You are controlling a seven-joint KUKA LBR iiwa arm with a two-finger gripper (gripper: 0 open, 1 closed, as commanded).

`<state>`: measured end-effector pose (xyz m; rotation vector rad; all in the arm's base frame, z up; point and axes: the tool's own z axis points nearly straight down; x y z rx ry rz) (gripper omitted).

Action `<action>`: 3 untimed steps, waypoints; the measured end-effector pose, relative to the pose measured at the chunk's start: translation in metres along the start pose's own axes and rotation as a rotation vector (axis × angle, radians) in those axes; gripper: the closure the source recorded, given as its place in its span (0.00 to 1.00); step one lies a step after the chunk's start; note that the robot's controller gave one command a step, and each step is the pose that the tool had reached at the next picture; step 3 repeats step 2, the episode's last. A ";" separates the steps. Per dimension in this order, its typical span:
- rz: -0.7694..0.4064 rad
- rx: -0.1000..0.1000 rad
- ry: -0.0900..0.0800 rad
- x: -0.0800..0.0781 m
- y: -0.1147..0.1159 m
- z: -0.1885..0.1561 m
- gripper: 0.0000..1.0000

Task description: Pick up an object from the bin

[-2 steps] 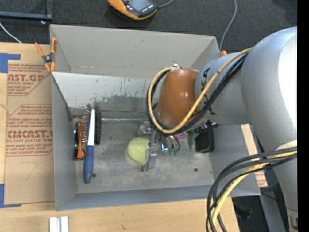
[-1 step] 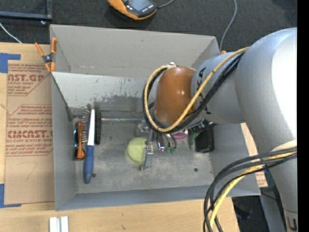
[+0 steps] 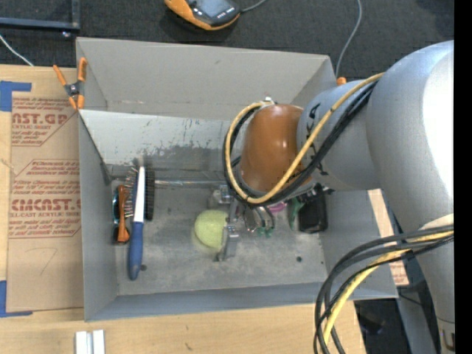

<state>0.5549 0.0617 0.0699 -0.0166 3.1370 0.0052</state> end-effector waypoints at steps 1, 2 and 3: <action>0.021 -0.001 0.006 -0.006 0.007 0.002 1.00; 0.021 -0.001 0.006 -0.006 0.007 0.002 1.00; 0.021 -0.001 0.006 -0.006 0.007 0.002 1.00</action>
Offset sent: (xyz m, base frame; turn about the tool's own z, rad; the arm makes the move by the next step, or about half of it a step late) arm 0.0000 0.0000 0.0000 0.0000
